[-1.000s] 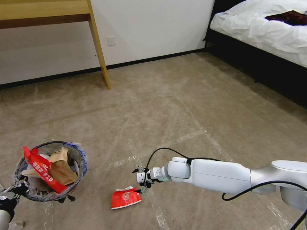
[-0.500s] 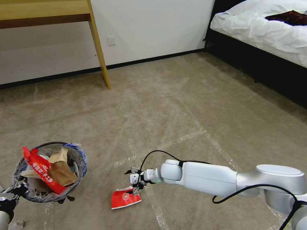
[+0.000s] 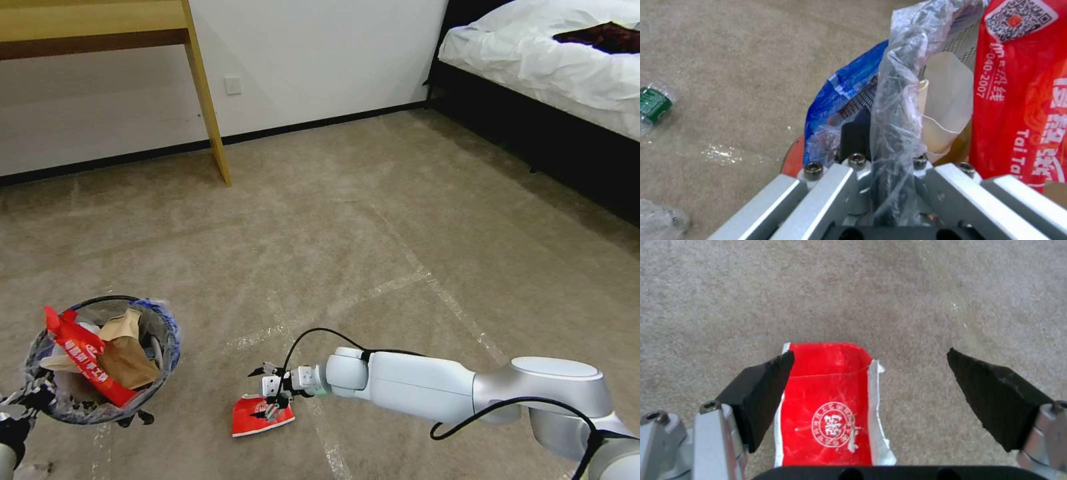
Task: Pick up the trash bin and place the garbage on the floor into it.
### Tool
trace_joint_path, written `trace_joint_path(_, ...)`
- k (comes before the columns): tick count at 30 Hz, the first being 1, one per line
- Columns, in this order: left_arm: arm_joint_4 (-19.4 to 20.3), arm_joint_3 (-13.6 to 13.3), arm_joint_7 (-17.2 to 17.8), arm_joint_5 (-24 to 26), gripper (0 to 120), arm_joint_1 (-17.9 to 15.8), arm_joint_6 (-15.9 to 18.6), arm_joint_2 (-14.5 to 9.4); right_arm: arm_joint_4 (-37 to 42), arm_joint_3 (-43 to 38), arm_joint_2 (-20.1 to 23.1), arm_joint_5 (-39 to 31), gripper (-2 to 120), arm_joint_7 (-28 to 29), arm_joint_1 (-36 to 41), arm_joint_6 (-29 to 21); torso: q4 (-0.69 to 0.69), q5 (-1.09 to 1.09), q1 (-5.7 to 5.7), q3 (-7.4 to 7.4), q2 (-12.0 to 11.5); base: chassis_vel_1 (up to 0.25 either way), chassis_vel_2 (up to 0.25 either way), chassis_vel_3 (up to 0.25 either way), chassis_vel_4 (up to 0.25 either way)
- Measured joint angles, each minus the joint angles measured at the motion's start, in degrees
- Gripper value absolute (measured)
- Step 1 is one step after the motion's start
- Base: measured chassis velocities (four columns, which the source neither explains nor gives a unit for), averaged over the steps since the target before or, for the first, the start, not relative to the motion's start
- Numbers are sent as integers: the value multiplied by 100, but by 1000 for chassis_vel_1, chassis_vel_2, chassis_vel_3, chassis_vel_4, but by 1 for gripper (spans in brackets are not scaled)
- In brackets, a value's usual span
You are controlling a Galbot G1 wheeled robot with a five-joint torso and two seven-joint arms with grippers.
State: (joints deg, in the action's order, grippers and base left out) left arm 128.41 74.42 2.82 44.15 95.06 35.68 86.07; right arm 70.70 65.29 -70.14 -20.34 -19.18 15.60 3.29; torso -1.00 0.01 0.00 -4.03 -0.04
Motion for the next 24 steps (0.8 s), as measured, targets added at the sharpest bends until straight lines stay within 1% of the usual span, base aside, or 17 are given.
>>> trace_joint_path(17,-30,-17,10,0,1,0,5,-38,-128,-116,248,-117,88,83,501,-34,-1,1,0,0,0,0,0,0,0)
trace_joint_path(24,-22,-19,13,-5,1,28,6,-39,-236,-180,254,-120,88,86,643,-25,0,1,0,0,0,0,0,0,0)
